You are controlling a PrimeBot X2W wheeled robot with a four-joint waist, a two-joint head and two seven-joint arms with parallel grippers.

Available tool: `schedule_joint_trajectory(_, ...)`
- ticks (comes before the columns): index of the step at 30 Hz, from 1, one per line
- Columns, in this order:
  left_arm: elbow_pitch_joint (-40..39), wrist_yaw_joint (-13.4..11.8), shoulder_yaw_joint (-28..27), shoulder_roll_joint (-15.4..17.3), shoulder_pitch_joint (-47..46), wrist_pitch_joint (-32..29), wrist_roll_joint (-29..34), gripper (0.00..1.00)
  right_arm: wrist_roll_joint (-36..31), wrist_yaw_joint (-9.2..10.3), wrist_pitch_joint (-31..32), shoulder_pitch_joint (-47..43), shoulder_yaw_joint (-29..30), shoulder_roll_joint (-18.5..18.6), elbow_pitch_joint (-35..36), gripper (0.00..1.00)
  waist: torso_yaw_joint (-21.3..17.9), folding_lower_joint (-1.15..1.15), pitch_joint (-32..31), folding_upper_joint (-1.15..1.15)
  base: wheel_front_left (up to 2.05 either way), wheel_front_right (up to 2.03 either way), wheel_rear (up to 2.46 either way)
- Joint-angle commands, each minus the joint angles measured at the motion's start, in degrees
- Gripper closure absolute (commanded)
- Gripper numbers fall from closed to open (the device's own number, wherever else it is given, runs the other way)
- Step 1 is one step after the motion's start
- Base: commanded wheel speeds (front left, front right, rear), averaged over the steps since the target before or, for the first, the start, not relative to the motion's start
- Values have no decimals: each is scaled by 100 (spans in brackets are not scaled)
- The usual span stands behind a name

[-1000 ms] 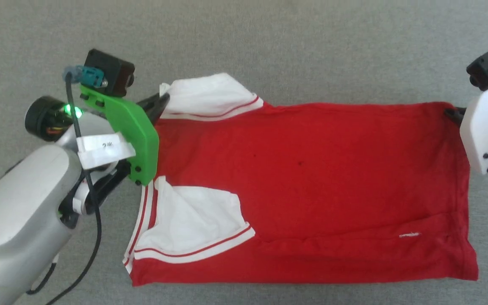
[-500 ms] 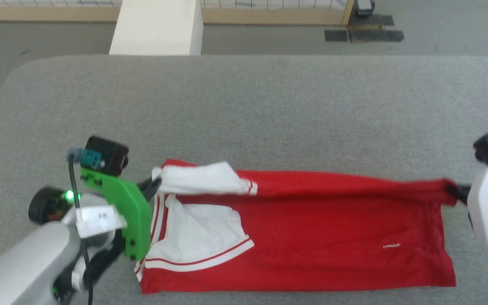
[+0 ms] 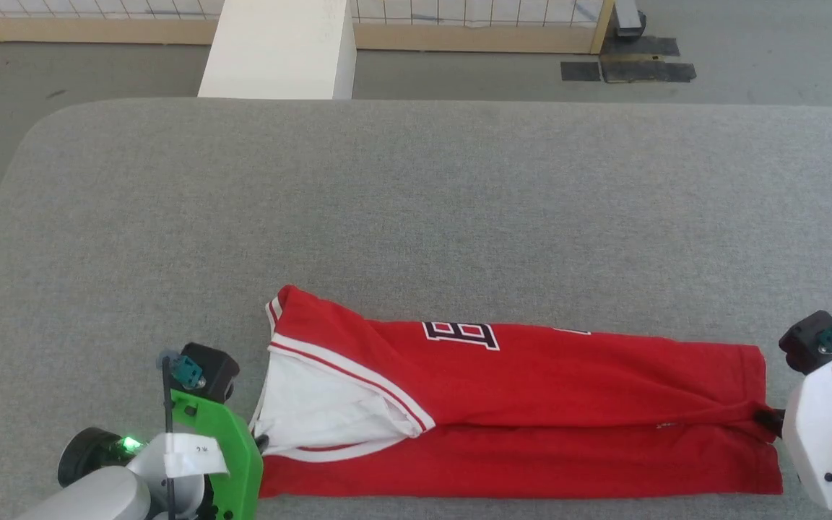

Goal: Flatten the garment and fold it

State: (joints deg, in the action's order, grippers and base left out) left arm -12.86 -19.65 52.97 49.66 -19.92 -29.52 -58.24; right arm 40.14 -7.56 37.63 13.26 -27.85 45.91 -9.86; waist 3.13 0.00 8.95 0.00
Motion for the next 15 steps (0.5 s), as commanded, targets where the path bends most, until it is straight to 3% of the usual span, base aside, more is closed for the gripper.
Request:
schedule_joint_trajectory(1,65,31,29,-20,58,-40,41,100,-68,8,15,-71,-16,-38,31,100,12,0,68,0,0,0,0)
schedule_joint_trajectory(6,372,125,152,-167,-2,-127,73,100,-180,8,80,-61,-63,-175,35,100,26,0,178,0,0,0,0)
schedule_joint_trajectory(7,427,146,164,-192,-10,-122,78,100,-160,8,119,-63,-71,-204,29,58,24,0,189,0,0,0,0)
schedule_joint_trajectory(8,501,177,185,-218,-19,-118,90,66,-143,8,178,-60,-65,-237,6,0,20,0,193,0,0,0,0)
schedule_joint_trajectory(9,556,212,217,-232,-30,-126,113,0,-141,8,203,-49,-80,-256,18,0,16,0,187,0,0,0,0)
schedule_joint_trajectory(15,731,331,143,-386,-73,136,110,0,62,8,158,78,66,-408,104,0,-23,0,-54,0,0,0,0)
